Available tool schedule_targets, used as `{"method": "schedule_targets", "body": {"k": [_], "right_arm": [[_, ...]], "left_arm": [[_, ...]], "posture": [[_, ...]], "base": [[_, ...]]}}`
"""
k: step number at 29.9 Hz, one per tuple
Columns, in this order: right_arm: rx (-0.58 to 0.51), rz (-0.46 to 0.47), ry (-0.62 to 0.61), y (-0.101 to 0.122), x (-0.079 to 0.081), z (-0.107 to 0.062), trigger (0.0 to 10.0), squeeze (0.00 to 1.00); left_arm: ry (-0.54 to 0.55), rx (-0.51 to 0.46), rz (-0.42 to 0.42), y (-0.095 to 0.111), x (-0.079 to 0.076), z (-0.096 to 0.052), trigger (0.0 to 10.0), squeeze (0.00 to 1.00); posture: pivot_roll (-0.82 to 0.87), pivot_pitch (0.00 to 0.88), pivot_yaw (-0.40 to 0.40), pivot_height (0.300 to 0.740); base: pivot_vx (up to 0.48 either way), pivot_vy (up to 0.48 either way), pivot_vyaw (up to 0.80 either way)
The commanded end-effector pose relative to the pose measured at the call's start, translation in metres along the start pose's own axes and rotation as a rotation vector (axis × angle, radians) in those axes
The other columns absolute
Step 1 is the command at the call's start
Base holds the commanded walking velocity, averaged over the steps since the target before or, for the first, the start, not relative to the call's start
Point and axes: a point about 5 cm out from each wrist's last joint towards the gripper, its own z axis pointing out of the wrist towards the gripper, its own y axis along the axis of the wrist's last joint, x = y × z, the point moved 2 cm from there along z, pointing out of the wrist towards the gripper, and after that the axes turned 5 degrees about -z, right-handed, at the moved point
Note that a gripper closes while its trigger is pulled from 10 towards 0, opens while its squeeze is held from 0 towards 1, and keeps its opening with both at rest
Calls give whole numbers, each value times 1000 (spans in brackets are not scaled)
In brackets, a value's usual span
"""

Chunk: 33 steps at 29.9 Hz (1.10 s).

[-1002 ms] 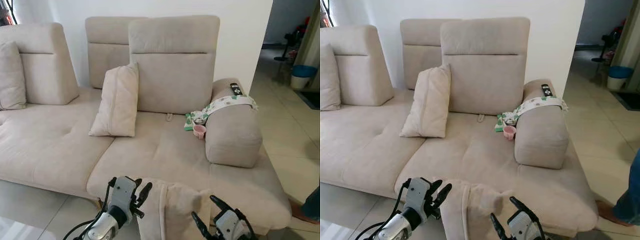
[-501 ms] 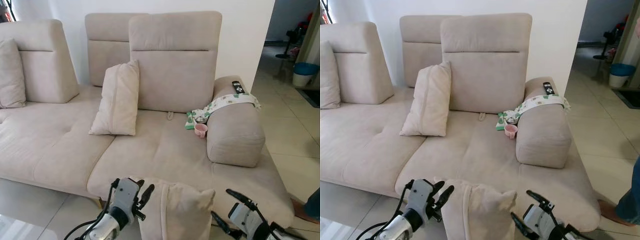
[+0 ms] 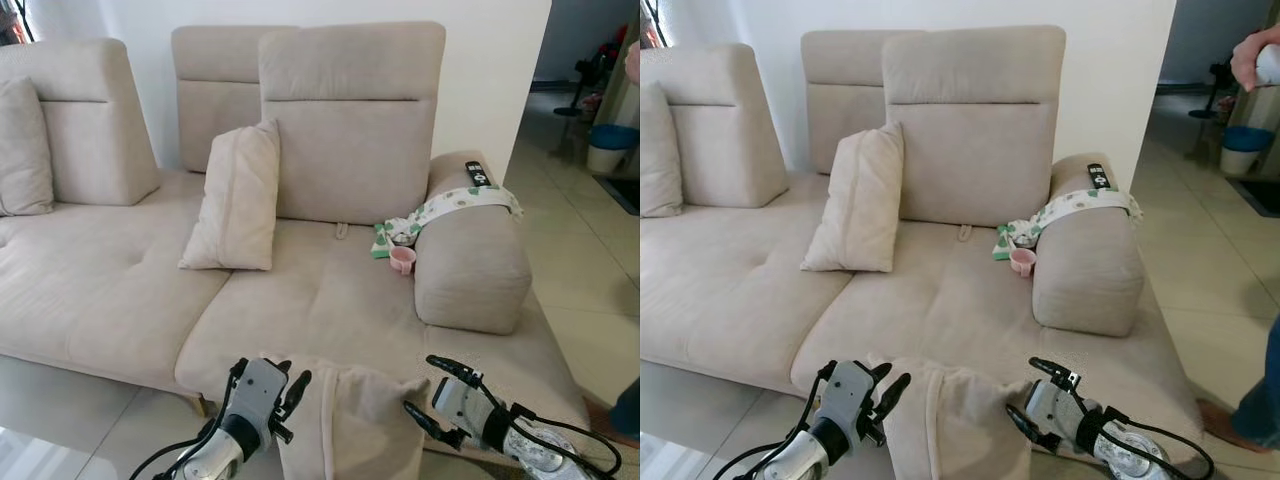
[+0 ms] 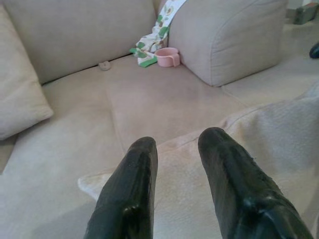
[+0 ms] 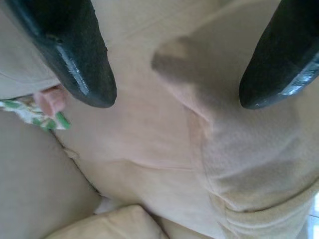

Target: Move the pillow to the sofa from floor

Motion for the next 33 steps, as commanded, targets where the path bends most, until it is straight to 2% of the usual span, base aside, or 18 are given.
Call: {"method": "schedule_targets", "body": {"k": [1, 5, 9, 10, 13, 14, 15, 16, 23, 24, 25, 26, 28, 30, 31, 32, 33], "right_arm": [[7, 19, 29, -2, 5, 2, 10000, 0], [41, 89, 30, -12, 9, 4, 10000, 0], [64, 119, 51, -17, 16, 6, 10000, 0], [72, 131, 58, -18, 18, 8, 4706, 0], [77, 138, 61, -19, 20, 9, 4118, 0], [78, 143, 57, -19, 21, 10, 1137, 0], [78, 143, 57, -19, 21, 10, 1137, 0], [77, 141, 48, -19, 20, 10, 0, 0], [76, 124, 33, -19, 22, 10, 0, 0], [80, 115, 38, -21, 25, 8, 0, 0], [84, 102, 49, -23, 30, 4, 0, 0], [84, 102, 49, -23, 30, 4, 0, 0], [93, 80, 77, -27, 40, -3, 0, 0], [93, 80, 77, -27, 40, -3, 0, 0], [96, 75, 85, -28, 44, -6, 0, 0], [96, 75, 85, -28, 44, -6, 0, 0], [98, 57, 105, -30, 51, -10, 0, 0]], "left_arm": [[15, 25, 26, -4, 3, -4, 10000, 0], [33, 32, 31, -5, 6, -8, 10000, 0], [35, 34, 33, -5, 5, -9, 10000, 0], [35, 33, 35, -4, 6, -8, 10000, 0], [37, 32, 36, -3, 6, -8, 10000, 0], [40, 31, 37, -3, 7, -8, 10000, 0], [40, 31, 37, -3, 7, -8, 10000, 0], [42, 30, 38, -2, 8, -8, 10000, 0], [38, 24, 41, 0, 9, -4, 10000, 0], [-6, 38, 70, 0, 6, -1, 10000, 0], [-77, 80, 169, -5, 2, 3, 10000, 0], [-77, 80, 169, -5, 2, 3, 10000, 0], [-186, 169, 315, -15, 2, 10, 10000, 0], [-186, 169, 315, -15, 2, 10, 10000, 0], [-214, 193, 361, -17, 4, 13, 10000, 231], [-214, 193, 361, -17, 4, 13, 10000, 231], [-254, 224, 416, -18, 6, 17, 10000, 769]], "posture": [[81, 15, 68, 531], [101, 12, 67, 531], [106, 11, 67, 531], [108, 9, 67, 531], [108, 9, 67, 531], [112, 9, 69, 531], [112, 9, 69, 531], [109, 8, 71, 531], [101, 6, 71, 531], [98, 5, 69, 531], [99, 3, 66, 531], [99, 3, 66, 531], [86, 0, 65, 531], [86, 0, 65, 531], [86, 0, 65, 531], [86, 0, 65, 531], [66, 0, 72, 531]], "base": [[0, 0, 0], [0, 0, 0], [0, 0, 0], [0, 0, 0], [0, 0, 0], [0, 0, 0], [0, 0, 0], [0, 0, 0], [0, 0, 0], [0, 0, 0], [0, 0, 0], [0, 0, 0], [0, 0, 0], [0, 0, 0], [0, 0, 0], [0, 0, 0], [0, 0, 0]]}}
